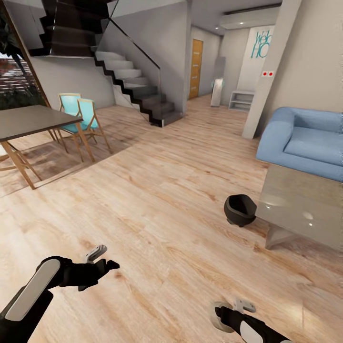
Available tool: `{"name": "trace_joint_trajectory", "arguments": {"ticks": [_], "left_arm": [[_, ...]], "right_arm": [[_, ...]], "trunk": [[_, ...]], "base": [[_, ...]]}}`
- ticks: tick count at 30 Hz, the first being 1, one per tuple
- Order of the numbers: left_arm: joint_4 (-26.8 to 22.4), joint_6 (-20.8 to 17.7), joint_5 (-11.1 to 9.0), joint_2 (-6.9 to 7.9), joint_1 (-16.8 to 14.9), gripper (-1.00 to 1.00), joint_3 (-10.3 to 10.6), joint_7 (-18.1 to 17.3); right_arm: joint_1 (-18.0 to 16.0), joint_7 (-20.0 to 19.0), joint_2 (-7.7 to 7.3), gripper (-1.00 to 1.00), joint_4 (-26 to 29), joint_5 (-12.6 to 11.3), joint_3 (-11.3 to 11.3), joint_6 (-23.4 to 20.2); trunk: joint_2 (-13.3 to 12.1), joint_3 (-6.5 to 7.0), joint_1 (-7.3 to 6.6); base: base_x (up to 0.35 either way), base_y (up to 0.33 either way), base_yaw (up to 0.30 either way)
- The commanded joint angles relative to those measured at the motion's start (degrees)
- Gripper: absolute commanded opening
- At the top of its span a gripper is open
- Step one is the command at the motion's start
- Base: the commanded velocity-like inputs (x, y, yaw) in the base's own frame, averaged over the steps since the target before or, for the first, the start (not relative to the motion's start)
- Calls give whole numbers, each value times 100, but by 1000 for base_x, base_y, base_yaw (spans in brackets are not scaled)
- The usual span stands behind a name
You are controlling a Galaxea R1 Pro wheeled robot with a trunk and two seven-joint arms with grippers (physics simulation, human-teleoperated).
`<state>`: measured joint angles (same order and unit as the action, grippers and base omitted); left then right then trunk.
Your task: Place each of the two pumpkins and all three candles from the living room inside a cabinet in the living room (use any cabinet), then make sure every cabinet is closed, and position the cauldron so it is next to a table in the living room.
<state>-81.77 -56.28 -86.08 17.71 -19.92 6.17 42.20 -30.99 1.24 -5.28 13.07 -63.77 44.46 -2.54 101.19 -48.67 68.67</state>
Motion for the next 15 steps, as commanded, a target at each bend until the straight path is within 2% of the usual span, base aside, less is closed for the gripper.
{"name": "trace_joint_trajectory", "arguments": {"ticks": [1, 15], "left_arm": [[-6, 3, -58, 4, -3, 100, 7, 60], [-6, 3, -59, 4, -3, 100, 7, 55]], "right_arm": [[-3, 8, -6, -100, 12, -30, 28, -19], [-3, 8, -8, -100, 12, -30, 28, -19]], "trunk": [[2, -13, -1], [2, -133, -1]], "base": [[0, -1, -140], [0, 0, -141]]}}
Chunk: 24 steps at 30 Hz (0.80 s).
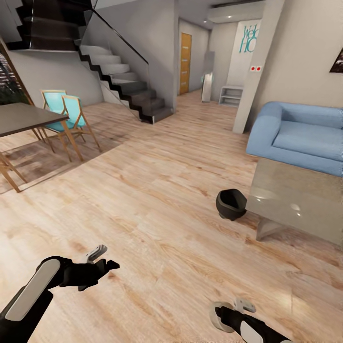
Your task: Place each of the two pumpkins and all three candles from the living room inside a cabinet in the living room (use any cabinet), then make sure every cabinet is closed, and position the cauldron so it is next to a table in the living room.
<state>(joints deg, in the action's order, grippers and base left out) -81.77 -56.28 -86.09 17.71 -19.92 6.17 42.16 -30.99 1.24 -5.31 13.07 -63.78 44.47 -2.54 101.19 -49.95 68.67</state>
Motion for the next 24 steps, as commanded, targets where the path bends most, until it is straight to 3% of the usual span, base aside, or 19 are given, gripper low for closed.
{"name": "trace_joint_trajectory", "arguments": {"ticks": [1, 24], "left_arm": [[-6, 3, -59, 4, -3, 100, 7, 61], [-6, 3, -57, 4, -3, 100, 7, 60]], "right_arm": [[-3, 8, -5, -100, 12, -30, 27, -19], [-3, 9, 2, -100, 12, -30, 27, -19]], "trunk": [[2, -13, -1], [2, -203, -1]], "base": [[0, 0, -142], [0, 0, -149]]}}
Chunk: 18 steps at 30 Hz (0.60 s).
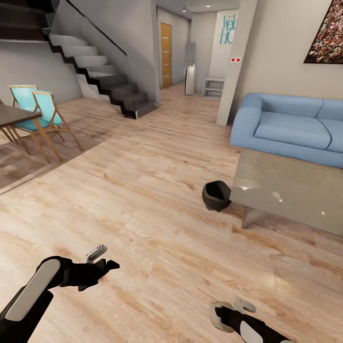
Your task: Place each of the two pumpkins and all three candles from the living room inside a cabinet in the living room (use any cabinet), then make sure every cabinet is closed, and position the cauldron so it is next to a table in the living room.
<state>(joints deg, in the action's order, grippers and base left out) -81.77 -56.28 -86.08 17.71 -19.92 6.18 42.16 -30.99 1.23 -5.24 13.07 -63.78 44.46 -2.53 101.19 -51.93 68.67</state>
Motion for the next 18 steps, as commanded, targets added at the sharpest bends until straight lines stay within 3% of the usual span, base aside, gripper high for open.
{"name": "trace_joint_trajectory", "arguments": {"ticks": [1, 18], "left_arm": [[-6, 3, -58, 4, -3, 100, 6, 58], [-6, 3, -58, 4, -3, 100, 2, 56]], "right_arm": [[-3, 9, -4, -100, 12, -29, 28, -19], [-3, 17, -3, -100, 12, -29, 28, -19]], "trunk": [[2, -12, -1], [2, -147, -1]], "base": [[0, 0, -158], [0, 0, -158]]}}
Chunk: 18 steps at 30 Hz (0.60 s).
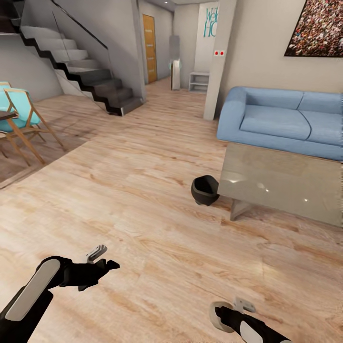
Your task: Place each of the two pumpkins and all three candles from the living room inside a cabinet in the living room (use any cabinet), then make sure every cabinet is closed, and position the cauldron so it is next to a table in the living room.
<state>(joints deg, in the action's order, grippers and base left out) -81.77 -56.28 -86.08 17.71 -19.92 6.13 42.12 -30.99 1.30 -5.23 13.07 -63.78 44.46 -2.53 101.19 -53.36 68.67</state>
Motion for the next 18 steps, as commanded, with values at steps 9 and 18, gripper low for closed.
{"name": "trace_joint_trajectory", "arguments": {"ticks": [9, 18], "left_arm": [[-6, 3, -58, 5, -3, 100, 6, 60], [-6, 3, -58, 4, -3, 100, 4, 60]], "right_arm": [[-3, 11, -5, -100, 6, -29, 28, -13], [-3, 11, -1, -100, 3, -29, 28, -12]], "trunk": [[2, -76, -1], [2, -147, -1]], "base": [[0, 0, -158], [0, 0, -158]]}}
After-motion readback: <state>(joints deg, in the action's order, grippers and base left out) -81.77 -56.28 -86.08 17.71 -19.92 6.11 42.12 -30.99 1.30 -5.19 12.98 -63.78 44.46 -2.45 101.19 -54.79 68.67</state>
